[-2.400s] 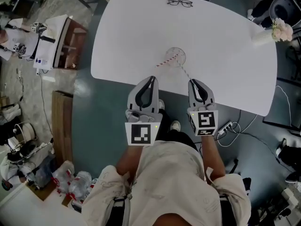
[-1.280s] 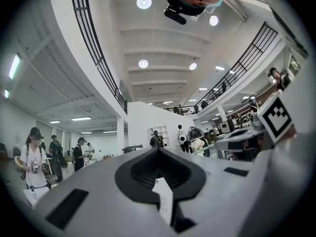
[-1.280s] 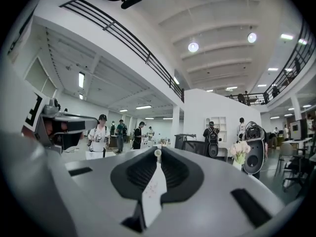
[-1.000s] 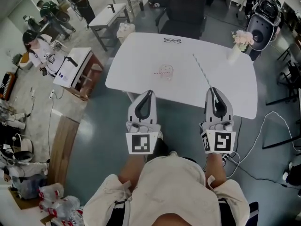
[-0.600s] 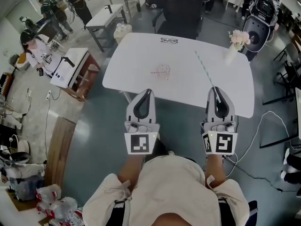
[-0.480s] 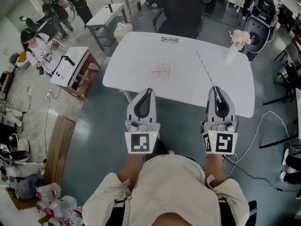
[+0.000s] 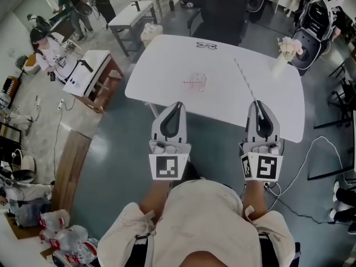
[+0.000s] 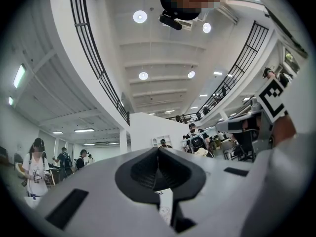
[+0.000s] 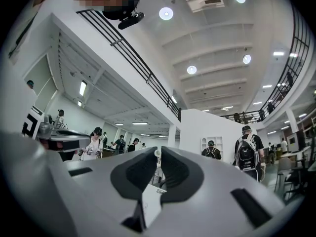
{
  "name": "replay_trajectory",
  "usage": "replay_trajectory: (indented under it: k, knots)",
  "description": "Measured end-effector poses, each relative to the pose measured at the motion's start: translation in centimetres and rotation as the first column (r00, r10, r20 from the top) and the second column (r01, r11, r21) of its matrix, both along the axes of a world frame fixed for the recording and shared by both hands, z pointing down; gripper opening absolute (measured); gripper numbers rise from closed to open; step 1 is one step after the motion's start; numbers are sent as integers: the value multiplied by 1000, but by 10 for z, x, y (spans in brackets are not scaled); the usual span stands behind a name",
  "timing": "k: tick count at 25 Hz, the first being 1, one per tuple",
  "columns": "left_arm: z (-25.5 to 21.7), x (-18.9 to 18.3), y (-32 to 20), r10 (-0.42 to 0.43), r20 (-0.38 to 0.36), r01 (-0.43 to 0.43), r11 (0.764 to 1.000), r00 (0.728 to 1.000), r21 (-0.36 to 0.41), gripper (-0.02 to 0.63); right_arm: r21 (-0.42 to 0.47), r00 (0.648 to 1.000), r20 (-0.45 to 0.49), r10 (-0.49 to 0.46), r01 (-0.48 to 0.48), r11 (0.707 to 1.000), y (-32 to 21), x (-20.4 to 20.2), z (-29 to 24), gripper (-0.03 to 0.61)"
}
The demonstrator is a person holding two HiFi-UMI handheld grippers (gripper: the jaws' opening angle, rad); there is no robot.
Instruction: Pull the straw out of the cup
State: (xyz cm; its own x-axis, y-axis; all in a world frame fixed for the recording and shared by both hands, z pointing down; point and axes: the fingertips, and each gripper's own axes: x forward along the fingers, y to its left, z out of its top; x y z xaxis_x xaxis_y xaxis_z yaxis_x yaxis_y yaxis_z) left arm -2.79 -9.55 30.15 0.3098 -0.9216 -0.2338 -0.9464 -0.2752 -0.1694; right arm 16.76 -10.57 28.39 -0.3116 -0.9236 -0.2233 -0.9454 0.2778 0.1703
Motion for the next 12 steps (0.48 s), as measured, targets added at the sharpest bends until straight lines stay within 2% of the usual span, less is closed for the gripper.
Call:
replay_trajectory:
  k: [5, 12]
  knots:
    - [-5, -13, 1, -31, -9, 31, 999, 999, 11, 6, 3, 1000, -6, -27, 27, 1000, -3, -12, -4, 23]
    - [0, -15, -8, -48, -17, 48, 999, 999, -17, 5, 5, 999, -11, -46, 46, 999, -12, -14, 0, 23]
